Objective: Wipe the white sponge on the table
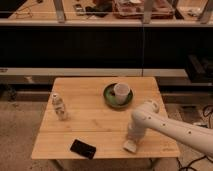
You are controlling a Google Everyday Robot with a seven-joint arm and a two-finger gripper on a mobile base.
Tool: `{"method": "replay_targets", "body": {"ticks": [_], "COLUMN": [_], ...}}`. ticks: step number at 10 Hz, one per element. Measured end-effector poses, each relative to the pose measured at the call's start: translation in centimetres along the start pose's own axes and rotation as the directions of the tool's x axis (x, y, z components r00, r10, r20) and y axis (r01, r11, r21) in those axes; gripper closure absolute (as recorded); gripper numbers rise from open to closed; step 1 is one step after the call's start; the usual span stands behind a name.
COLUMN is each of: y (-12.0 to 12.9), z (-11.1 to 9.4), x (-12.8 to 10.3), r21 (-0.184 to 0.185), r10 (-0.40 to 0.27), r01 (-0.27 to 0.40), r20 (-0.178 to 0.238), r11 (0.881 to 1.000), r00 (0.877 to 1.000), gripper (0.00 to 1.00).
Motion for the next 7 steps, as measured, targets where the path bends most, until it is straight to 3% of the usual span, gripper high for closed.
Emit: {"method": "replay_targets", "body": {"ticks": [3, 7], "y": [-4.6, -10.1], "z": [1.2, 1.6], "x": [-1.8, -2.9], "r21": [-0.013, 0.018], "r10": [-0.117, -0.238], "r01": [0.117, 0.237], "r20": [0.001, 0.026], "r11": [0.993, 0.971], "r00": [0.993, 0.971], "gripper": [1.0, 1.0]}}
